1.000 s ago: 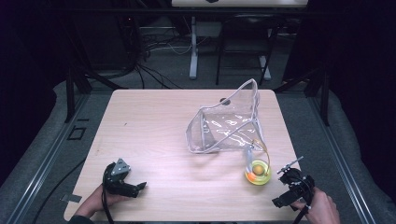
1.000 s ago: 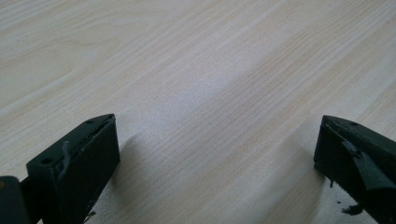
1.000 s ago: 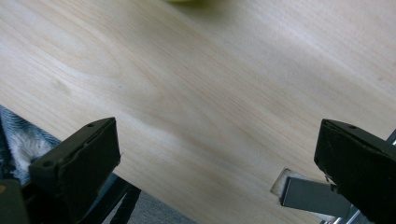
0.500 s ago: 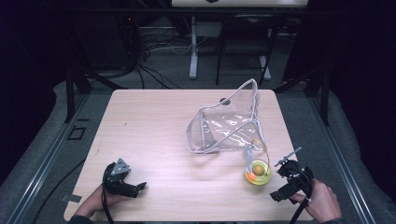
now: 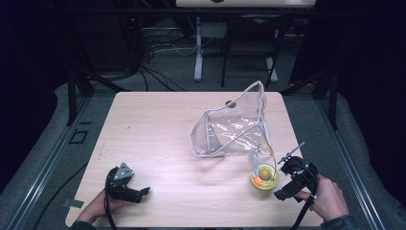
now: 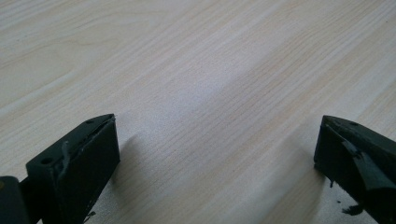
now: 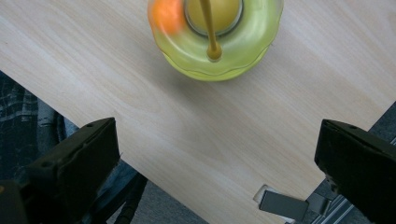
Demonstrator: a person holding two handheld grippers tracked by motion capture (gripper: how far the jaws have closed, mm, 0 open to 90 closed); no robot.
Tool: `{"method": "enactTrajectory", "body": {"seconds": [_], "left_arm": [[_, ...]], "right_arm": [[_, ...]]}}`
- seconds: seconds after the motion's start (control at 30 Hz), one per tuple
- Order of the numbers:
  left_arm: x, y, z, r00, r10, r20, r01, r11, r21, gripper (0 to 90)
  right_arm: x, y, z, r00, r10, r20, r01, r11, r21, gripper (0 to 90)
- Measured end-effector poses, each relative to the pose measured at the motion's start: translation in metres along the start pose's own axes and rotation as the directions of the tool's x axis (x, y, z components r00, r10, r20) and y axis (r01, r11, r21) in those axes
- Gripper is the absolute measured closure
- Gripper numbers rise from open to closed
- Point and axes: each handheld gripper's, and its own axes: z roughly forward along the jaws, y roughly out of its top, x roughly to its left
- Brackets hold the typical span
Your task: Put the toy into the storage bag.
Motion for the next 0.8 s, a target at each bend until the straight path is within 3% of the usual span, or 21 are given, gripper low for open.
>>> {"method": "enactTrajectory", "body": {"seconds": [0.1, 0.13, 0.5, 0.8], "left_arm": [[0.000, 0.000, 0.000, 1.0000, 0.002, 0.000, -0.002, 1.0000, 0.000, 0.0], [0.000, 0.000, 0.000, 1.0000, -0.002, 0.000, 0.002, 1.0000, 0.000, 0.0], [0.000, 0.000, 0.000, 1.0000, 0.002, 0.001, -0.002, 1.0000, 0.001, 0.0], [0.000, 0.000, 0.000, 1.0000, -0.002, 0.001, 0.002, 1.0000, 0.000, 0.0]], "right_arm": [[0.003, 0.003, -0.002, 0.9999, 0.015, -0.001, -0.015, 1.000, -0.025, 0.0], [0.002, 0.006, -0.007, 0.9999, -0.014, 0.001, 0.014, 1.000, 0.008, 0.0], [0.005, 0.020, -0.022, 0.9994, -0.034, 0.000, 0.034, 0.999, -0.009, 0.0], [0.008, 0.040, -0.039, 0.9969, -0.079, -0.001, 0.079, 0.997, 0.015, 0.0]]}}
